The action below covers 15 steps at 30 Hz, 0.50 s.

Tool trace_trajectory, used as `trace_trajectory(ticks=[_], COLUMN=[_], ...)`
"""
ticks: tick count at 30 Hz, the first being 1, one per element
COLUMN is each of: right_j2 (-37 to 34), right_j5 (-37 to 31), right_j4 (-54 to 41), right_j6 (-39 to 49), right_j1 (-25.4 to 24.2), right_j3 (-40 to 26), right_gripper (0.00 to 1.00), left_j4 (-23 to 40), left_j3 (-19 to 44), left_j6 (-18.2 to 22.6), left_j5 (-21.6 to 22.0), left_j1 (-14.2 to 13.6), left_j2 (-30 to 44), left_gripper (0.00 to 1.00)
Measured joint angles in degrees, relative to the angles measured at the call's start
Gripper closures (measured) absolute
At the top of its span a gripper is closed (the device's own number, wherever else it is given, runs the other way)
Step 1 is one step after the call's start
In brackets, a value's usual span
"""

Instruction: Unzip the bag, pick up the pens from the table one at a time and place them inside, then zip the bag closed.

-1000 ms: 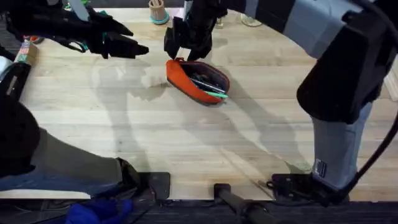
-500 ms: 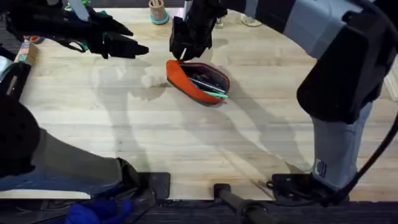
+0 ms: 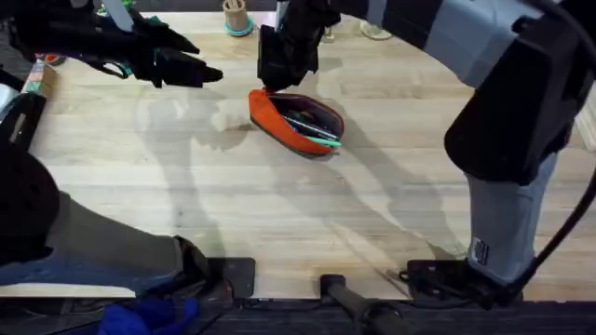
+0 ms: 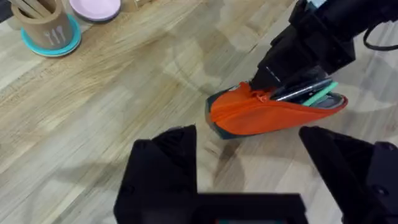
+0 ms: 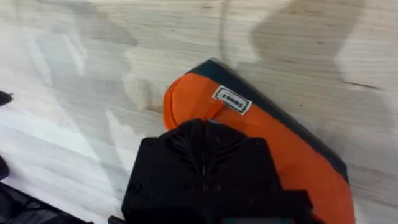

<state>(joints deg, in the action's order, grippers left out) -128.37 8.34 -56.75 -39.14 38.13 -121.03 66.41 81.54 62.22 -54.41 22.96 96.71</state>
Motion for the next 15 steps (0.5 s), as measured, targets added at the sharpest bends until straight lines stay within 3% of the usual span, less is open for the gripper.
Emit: trace_trajectory(ticks=[15], right_j2=[0.0], right_j5=[-5.4], right_j4=[-6.3], right_j6=[2.0], right_j1=[0.1], right_j3=[-9.1], right_gripper=[0.971], left_j4=[0.0], left_j3=[0.0], left_j6=[0.0], left_j5=[0.0], left_j1=[0.0], left_j2=[0.0], left_gripper=[0.007])
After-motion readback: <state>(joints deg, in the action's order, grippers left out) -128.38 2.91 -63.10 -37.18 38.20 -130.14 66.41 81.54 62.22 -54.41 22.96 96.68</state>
